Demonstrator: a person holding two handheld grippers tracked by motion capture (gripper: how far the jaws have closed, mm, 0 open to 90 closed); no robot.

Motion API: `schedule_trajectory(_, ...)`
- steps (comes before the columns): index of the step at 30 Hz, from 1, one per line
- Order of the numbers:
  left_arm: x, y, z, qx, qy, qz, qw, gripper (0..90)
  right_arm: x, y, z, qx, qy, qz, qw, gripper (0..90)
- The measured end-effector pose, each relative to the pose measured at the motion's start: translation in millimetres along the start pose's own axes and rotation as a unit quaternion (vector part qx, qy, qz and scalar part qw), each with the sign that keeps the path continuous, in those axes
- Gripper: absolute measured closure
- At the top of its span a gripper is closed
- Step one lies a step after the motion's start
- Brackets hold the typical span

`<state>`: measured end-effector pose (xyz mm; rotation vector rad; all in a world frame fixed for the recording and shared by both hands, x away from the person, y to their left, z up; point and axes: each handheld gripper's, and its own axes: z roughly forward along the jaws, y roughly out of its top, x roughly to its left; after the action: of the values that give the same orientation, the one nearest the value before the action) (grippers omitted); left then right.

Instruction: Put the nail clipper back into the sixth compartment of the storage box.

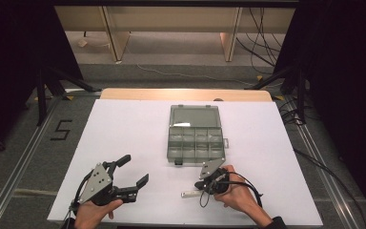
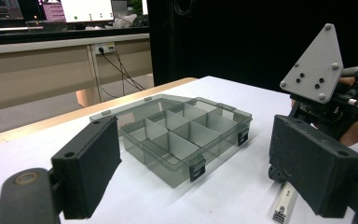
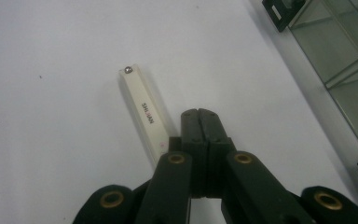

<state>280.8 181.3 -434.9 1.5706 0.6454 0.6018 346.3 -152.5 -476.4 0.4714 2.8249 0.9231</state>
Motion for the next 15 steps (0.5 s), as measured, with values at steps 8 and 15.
schedule_trajectory(8,0.1,-0.3,-0.2,0.001,0.000,-0.001,1.0000,15.7,2.2,-1.1,1.0,0.008,0.007,-0.004,0.9999,90.0)
schedule_trajectory(15,0.9,0.0,-1.3,0.000,0.001,0.002,1.0000,15.7,1.6,1.4,-5.3,-0.012,0.000,-0.004,0.9999,90.0)
